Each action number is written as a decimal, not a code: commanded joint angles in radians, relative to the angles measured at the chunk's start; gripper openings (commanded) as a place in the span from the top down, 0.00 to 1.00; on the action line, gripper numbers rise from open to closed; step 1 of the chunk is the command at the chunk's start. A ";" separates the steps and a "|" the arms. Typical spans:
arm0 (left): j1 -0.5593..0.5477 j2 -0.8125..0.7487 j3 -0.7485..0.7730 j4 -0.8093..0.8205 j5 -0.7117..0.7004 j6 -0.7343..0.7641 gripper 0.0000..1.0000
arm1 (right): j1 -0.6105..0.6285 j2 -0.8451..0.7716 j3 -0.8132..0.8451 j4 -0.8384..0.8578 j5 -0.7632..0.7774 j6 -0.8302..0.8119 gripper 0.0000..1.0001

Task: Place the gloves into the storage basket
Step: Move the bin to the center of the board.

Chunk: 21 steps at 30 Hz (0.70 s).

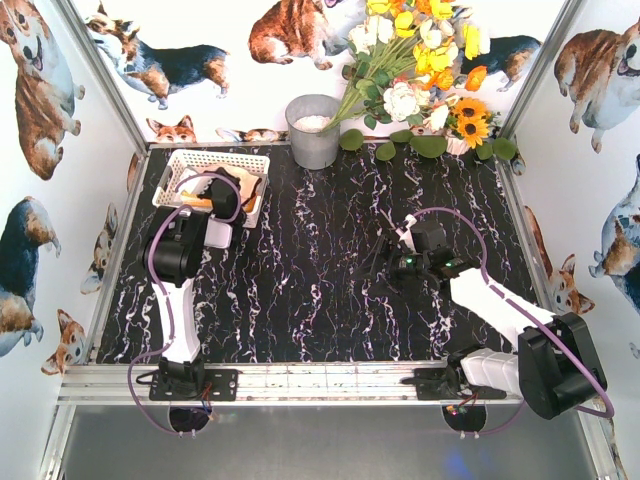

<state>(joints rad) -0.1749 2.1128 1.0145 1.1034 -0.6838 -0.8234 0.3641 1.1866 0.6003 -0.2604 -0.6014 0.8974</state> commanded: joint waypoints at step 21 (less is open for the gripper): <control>0.094 -0.041 0.003 -0.110 0.170 0.032 0.38 | -0.006 -0.015 0.035 0.059 -0.014 0.006 0.26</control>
<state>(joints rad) -0.1120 2.1250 1.0313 1.0088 -0.5594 -0.8059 0.3641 1.1866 0.6003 -0.2577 -0.6018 0.8997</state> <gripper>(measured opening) 0.585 0.742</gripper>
